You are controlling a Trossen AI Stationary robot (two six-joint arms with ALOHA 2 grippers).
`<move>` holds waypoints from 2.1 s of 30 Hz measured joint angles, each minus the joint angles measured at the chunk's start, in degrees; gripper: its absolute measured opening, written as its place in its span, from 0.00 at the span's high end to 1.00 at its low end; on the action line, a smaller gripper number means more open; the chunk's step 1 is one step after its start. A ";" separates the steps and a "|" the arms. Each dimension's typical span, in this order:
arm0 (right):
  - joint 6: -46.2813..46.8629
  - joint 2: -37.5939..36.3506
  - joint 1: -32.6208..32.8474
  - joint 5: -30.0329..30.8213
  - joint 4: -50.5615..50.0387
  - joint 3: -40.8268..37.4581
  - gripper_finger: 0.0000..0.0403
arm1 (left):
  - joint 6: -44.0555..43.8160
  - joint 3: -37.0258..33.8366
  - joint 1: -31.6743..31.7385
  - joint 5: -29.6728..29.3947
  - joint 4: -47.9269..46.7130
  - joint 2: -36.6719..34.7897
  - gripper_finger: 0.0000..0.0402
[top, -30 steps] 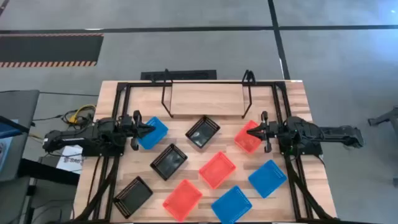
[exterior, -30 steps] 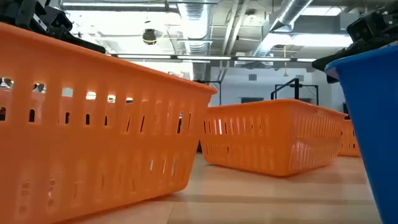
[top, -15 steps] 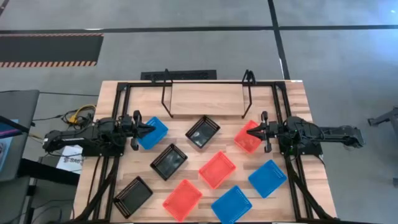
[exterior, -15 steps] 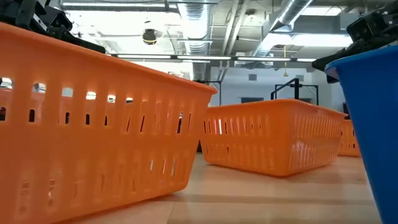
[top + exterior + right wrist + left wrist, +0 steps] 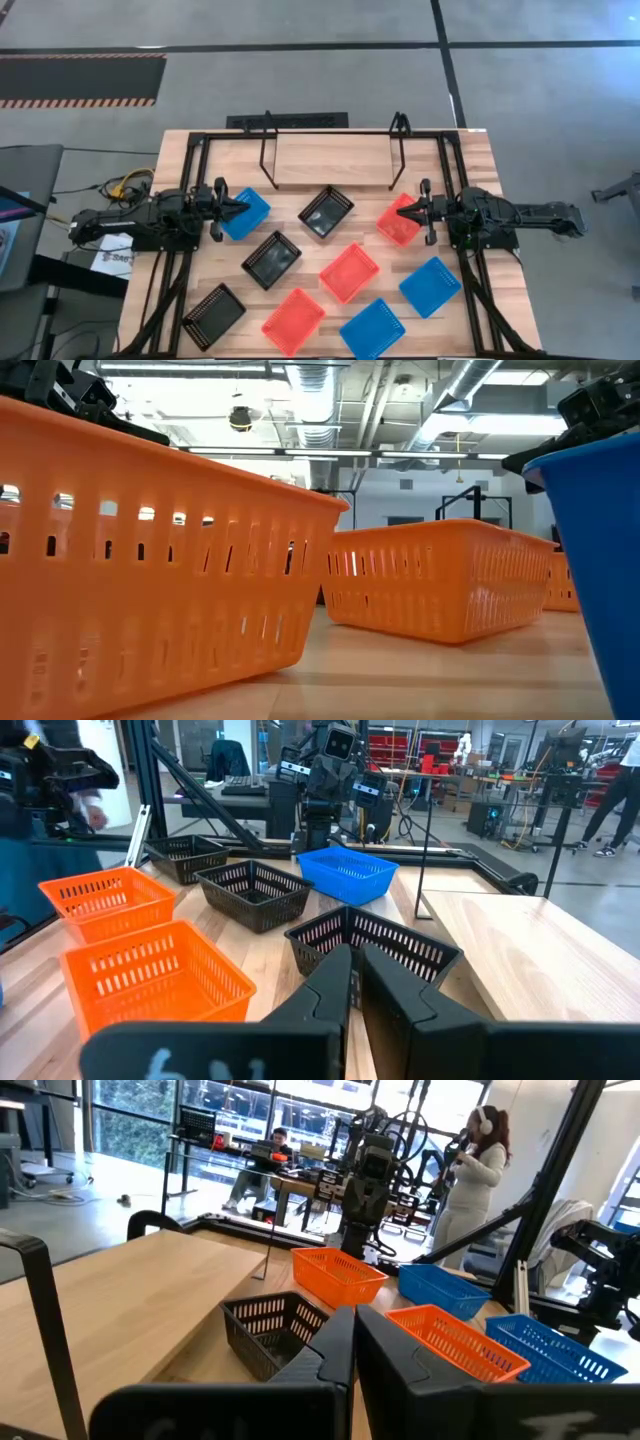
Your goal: Stack baskets on shelf by color
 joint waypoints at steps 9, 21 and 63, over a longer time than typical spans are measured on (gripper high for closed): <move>0.00 -0.02 -0.01 0.00 -0.02 0.01 0.88 | 0.00 0.01 0.00 0.01 -0.01 -0.01 1.00; 0.00 -0.02 -0.02 0.00 -0.02 0.01 0.88 | -0.01 0.00 0.00 0.00 -0.02 -0.02 1.00; 23.78 -0.02 -1.75 5.13 25.59 0.04 0.88 | -17.55 0.01 0.01 -6.09 9.41 -0.02 1.00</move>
